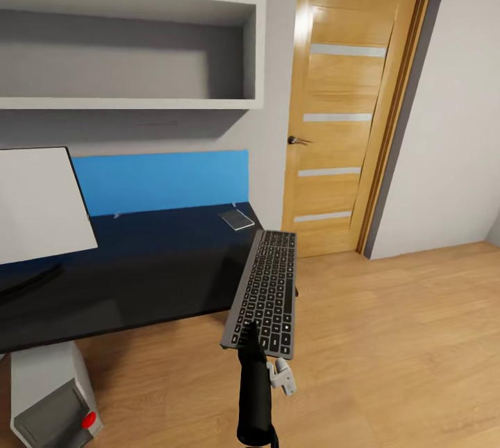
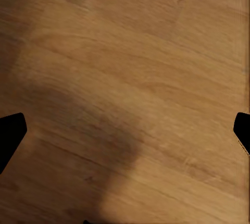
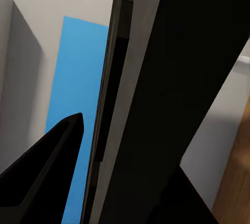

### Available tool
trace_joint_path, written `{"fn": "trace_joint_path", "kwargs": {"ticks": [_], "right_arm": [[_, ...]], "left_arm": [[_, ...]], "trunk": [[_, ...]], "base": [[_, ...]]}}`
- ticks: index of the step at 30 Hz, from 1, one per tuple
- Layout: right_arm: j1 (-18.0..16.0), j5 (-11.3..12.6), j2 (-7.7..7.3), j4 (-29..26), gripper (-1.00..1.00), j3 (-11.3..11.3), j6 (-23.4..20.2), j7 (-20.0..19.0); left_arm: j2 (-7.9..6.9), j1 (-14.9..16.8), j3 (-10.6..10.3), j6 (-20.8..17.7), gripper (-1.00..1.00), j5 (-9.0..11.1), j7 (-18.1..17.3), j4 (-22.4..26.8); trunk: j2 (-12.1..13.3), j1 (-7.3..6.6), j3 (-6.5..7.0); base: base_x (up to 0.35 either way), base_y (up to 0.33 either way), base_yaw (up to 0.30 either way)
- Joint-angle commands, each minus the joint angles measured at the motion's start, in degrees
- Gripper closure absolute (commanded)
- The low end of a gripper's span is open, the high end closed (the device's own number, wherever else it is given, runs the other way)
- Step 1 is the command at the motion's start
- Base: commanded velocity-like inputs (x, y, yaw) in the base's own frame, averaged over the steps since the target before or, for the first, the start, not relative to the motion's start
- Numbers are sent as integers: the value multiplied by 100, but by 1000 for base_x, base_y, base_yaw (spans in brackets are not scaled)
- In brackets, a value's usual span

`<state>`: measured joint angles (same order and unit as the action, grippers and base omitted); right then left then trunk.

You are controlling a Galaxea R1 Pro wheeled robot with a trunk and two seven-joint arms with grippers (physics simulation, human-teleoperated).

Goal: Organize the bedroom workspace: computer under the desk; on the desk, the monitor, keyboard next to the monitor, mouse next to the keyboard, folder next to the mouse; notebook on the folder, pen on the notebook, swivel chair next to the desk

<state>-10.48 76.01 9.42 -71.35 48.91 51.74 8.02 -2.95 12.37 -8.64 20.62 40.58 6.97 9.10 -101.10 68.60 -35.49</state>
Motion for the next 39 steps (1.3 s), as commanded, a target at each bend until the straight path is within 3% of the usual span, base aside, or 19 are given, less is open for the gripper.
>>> {"fn": "trace_joint_path", "kwargs": {"ticks": [1, 10, 13, 24, 36, 39], "right_arm": [[-7, -49, 0, 2, 100, 11, 20, 61], [-7, -39, 7, 39, 100, -39, -9, 99], [-7, -43, -9, 36, 100, -202, -29, 102], [-7, -47, -19, 17, 100, -729, -818, 102], [-15, -51, -19, 23, 100, -786, -945, 105], [-16, -52, -19, 18, 100, -797, -946, 103]], "left_arm": [[-3, 2, -50, 12, -100, 15, 45, 4], [2, 2, -50, 12, -100, 12, 42, -3], [4, 2, -50, 12, -100, 12, 41, -4], [4, 2, -50, 12, -100, 12, 42, -5], [5, 2, -50, 3, -100, 12, 65, -5], [5, 2, -56, 6, -100, 12, 61, -5]], "trunk": [[-3, 1, -6], [-3, 1, -6], [-3, 1, -6], [-3, 1, -6], [-3, 1, -6], [-123, 67, -60]], "base": [[126, 0, 1], [126, 0, 0], [138, 0, 0], [94, 0, 0], [47, 0, 0], [1, 0, 0]]}}
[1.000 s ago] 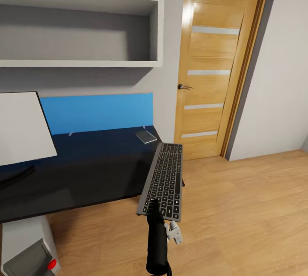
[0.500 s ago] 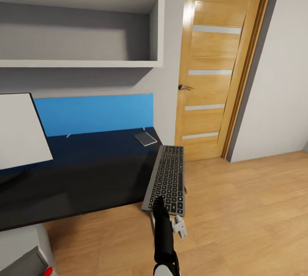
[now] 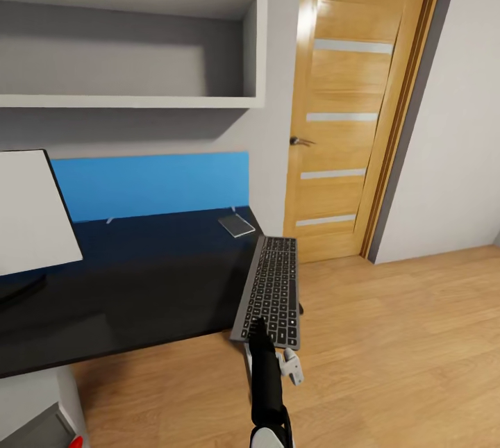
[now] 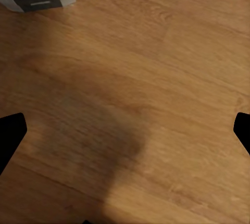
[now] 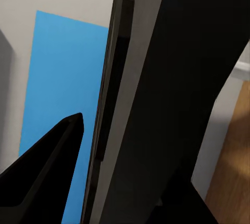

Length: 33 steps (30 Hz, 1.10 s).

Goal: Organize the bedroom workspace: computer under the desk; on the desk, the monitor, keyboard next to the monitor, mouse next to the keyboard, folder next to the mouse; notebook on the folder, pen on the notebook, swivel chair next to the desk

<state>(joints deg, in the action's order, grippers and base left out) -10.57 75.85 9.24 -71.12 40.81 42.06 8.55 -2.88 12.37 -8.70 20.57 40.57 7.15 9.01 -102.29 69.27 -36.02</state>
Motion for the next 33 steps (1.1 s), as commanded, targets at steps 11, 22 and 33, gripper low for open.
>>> {"fn": "trace_joint_path", "kwargs": {"ticks": [11, 22, 33], "right_arm": [[-7, -35, -10, -16, 100, -29, 22, 50], [-7, -35, -10, -16, 100, -29, 24, 50], [-7, -35, -10, -16, 100, -29, 24, 50]], "left_arm": [[-2, 2, -53, 9, -100, 12, 38, 4], [1, 2, -53, 5, -100, 12, 34, 4], [2, 2, -47, 0, -100, 12, 32, 4]], "trunk": [[-445, 242, -204], [-887, 483, -401], [-1127, 615, -509]], "base": [[0, 0, 0], [0, 0, 0], [0, 0, 0]]}}
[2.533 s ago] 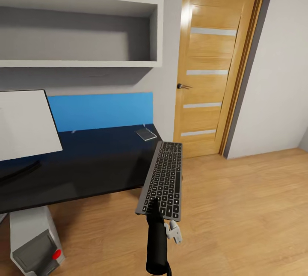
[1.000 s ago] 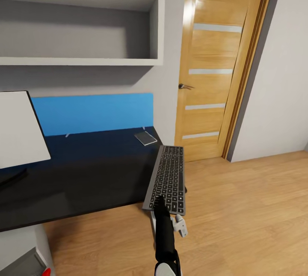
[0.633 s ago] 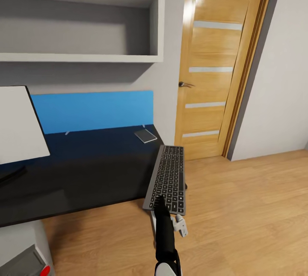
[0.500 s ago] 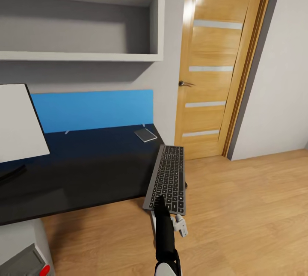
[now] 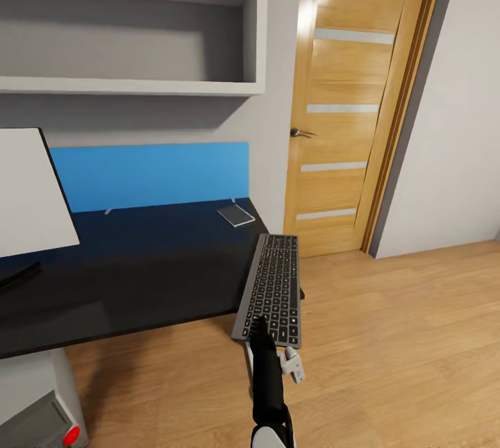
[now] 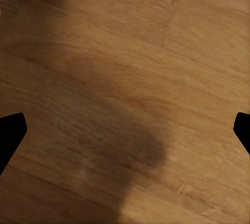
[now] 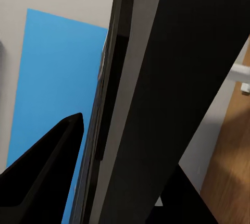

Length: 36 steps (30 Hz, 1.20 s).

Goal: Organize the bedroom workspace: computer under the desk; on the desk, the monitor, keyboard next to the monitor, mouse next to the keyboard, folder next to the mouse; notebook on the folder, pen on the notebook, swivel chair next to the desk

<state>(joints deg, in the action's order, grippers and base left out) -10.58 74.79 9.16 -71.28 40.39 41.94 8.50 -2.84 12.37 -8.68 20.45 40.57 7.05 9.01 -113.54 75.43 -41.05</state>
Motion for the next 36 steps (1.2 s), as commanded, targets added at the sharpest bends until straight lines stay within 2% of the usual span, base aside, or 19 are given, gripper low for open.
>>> {"fn": "trace_joint_path", "kwargs": {"ticks": [1, 23, 36], "right_arm": [[-6, 70, -1, 0, 100, 13, 34, 55], [-6, 70, -1, 0, 100, 13, 36, 58], [-6, 70, -1, 0, 100, 13, 33, 64]], "left_arm": [[-3, 2, -48, 11, -100, 13, 42, 4], [-6, 2, -51, 16, -100, 11, 38, 4], [-6, 2, -48, 12, -100, 20, 42, 4]], "trunk": [[-2, -1, -6], [-2, -1, -6], [-2, -1, -6]], "base": [[0, 0, 0], [99, 0, 0], [14, 0, 0]]}}
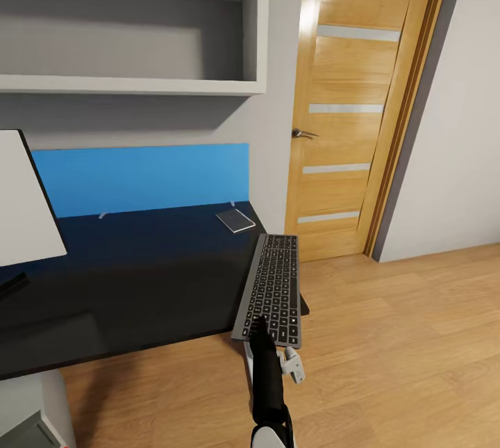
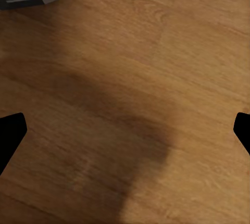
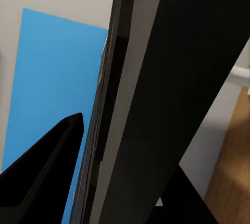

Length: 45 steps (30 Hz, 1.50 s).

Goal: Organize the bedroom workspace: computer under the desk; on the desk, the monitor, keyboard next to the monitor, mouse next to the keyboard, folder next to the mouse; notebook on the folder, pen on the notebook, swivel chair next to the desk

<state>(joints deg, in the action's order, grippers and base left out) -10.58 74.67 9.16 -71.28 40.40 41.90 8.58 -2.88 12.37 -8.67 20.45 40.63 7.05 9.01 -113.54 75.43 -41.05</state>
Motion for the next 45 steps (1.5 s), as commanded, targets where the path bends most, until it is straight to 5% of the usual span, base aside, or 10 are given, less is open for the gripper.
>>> {"fn": "trace_joint_path", "kwargs": {"ticks": [1, 11, 12, 45], "right_arm": [[-5, 83, -2, 0, 100, 12, 37, 55], [-5, 83, -2, 0, 100, 12, 37, 62], [-5, 83, -2, 0, -100, 12, 37, 63], [-5, 80, -2, 23, -100, 6, 37, 48]], "left_arm": [[-2, 2, -49, 13, -100, 13, 42, 4], [-2, 2, -47, 19, -100, 15, 43, 4], [-2, 2, -47, 20, -100, 15, 43, 4], [-11, 2, -55, 20, -100, 6, 42, 4]], "trunk": [[-2, -1, -6], [-2, -1, -6], [-2, -1, -6], [-2, -1, -6]], "base": [[0, 0, 0], [0, 0, 0], [0, 0, 0], [-77, 0, 0]]}}
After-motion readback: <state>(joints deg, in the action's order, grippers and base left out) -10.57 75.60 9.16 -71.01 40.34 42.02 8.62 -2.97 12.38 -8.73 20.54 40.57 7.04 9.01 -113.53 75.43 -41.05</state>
